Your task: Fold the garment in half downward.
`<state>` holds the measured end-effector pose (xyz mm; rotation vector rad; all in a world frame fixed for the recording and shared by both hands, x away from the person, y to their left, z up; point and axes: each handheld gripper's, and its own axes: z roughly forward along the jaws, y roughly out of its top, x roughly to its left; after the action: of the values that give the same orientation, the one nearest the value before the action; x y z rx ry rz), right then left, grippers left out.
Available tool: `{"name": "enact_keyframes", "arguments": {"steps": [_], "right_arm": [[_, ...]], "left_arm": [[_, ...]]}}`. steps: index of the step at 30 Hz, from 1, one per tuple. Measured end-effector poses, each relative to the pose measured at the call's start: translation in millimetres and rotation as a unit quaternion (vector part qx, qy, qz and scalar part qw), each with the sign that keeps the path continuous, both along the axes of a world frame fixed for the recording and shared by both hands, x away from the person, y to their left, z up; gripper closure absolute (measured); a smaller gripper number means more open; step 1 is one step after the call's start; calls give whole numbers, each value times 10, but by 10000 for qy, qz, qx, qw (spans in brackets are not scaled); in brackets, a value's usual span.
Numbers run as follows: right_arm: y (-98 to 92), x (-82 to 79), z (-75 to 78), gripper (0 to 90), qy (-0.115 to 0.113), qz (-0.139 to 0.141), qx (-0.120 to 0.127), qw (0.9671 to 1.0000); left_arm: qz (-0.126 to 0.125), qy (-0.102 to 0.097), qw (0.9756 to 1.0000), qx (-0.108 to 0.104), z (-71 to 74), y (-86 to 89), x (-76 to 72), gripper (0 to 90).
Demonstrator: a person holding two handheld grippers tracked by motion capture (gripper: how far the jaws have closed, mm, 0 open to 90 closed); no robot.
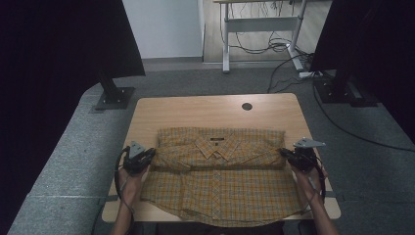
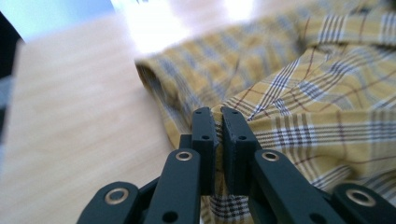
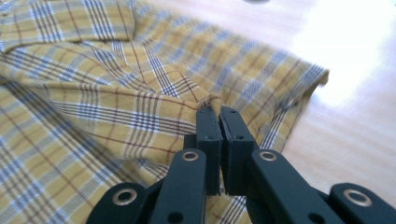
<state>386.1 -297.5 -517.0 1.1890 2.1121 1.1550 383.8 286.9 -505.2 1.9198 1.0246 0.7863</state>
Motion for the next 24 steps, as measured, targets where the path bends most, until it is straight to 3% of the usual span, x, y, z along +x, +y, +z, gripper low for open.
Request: {"name": "enact_keyframes", "arguments": {"steps": [4, 9, 13, 18, 24], "right_arm": [[39, -142, 159, 870, -337, -12, -173, 9993], [21, -385, 412, 871, -748, -87, -221, 9969], [-21, -629, 585, 871, -903, -58, -167, 9958], [-87, -881, 575, 870, -655, 67, -89, 9978], [-122, -1013, 252, 870, 196, 294, -60, 9994]], "left_arm": [[-68, -375, 9992, -93, 247, 25, -118, 848], [-183, -788, 9962, -335, 540, 80, -300, 847], [-312, -881, 9942, -533, 646, 133, -467, 846], [-518, -547, 9949, -672, 488, 195, -648, 845], [-620, 286, 9968, -413, 4, 189, -748, 842]]}}
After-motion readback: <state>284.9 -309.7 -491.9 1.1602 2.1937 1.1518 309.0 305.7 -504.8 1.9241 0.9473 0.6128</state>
